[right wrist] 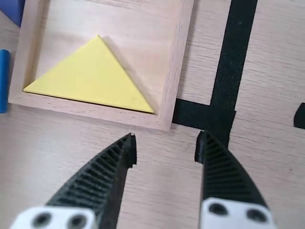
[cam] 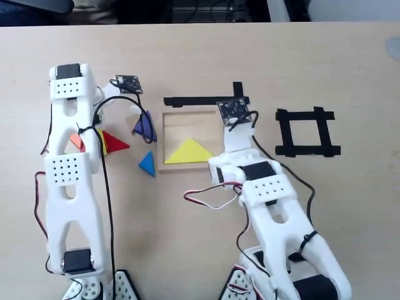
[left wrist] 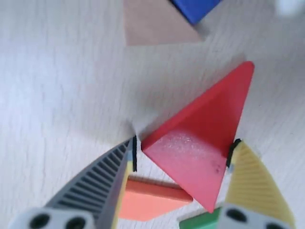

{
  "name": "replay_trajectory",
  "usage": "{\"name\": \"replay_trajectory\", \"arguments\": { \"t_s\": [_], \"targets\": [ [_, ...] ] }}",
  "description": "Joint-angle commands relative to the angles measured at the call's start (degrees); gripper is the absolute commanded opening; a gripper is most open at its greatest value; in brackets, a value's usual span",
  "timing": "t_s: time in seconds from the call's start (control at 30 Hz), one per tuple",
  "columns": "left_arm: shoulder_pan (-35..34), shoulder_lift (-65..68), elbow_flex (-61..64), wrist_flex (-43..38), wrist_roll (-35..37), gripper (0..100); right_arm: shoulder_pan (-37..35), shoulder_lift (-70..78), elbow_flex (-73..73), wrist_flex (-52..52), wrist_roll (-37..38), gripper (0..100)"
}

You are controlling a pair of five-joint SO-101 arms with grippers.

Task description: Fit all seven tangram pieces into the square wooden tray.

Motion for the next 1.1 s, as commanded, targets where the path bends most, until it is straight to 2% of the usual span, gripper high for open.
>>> {"name": "replay_trajectory", "arguments": {
  "t_s": [0.0, 0.57, 0.9, 1.07],
  "targets": [
    [0.57, -0.88, 1.01, -0.09, -2.9, 33, 0.35, -1.54, -0.57, -0.97, 0.53, 21.5],
    [0.57, -1.76, 4.35, 1.41, -3.25, 32, 0.35, -1.54, -0.57, -0.97, 0.53, 21.5],
    [0.75, -22.07, 29.93, 1.41, -7.74, 32, 0.35, -1.54, -0.57, -0.97, 0.53, 21.5],
    [2.59, -26.02, 40.66, 1.32, -7.47, 32, 0.35, -1.54, -0.57, -0.97, 0.53, 21.5]
  ]
}}
